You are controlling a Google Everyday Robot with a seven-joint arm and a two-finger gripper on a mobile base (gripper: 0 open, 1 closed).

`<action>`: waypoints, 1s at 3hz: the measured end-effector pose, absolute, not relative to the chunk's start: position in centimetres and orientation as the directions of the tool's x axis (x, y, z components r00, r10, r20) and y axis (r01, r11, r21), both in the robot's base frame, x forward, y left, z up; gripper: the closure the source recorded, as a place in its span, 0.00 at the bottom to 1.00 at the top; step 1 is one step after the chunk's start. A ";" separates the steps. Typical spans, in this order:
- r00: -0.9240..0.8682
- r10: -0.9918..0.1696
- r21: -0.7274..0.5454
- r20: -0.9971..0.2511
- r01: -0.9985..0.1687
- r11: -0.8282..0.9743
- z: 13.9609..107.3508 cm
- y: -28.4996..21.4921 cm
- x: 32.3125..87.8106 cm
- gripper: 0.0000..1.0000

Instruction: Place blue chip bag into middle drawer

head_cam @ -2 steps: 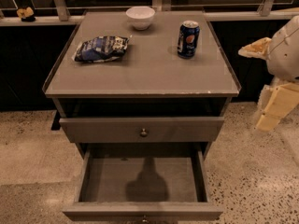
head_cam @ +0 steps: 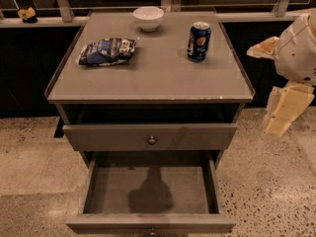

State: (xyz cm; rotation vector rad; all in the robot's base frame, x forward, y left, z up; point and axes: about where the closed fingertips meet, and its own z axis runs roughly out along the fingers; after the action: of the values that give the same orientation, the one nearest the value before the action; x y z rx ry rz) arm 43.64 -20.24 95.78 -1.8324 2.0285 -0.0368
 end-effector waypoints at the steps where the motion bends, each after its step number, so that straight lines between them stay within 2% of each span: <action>1: -0.028 -0.972 -0.285 -0.235 -0.954 0.096 95.9 -18.8 45.7 0.00; 3: 0.006 -0.980 -0.295 -0.199 -0.954 0.055 97.2 -15.8 52.7 0.00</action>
Offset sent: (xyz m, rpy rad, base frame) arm 0.0915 0.0531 0.0152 -0.0791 -0.0060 0.0959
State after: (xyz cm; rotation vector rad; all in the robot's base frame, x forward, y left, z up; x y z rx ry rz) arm 52.73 -15.75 97.22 -1.9431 1.9928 -0.1035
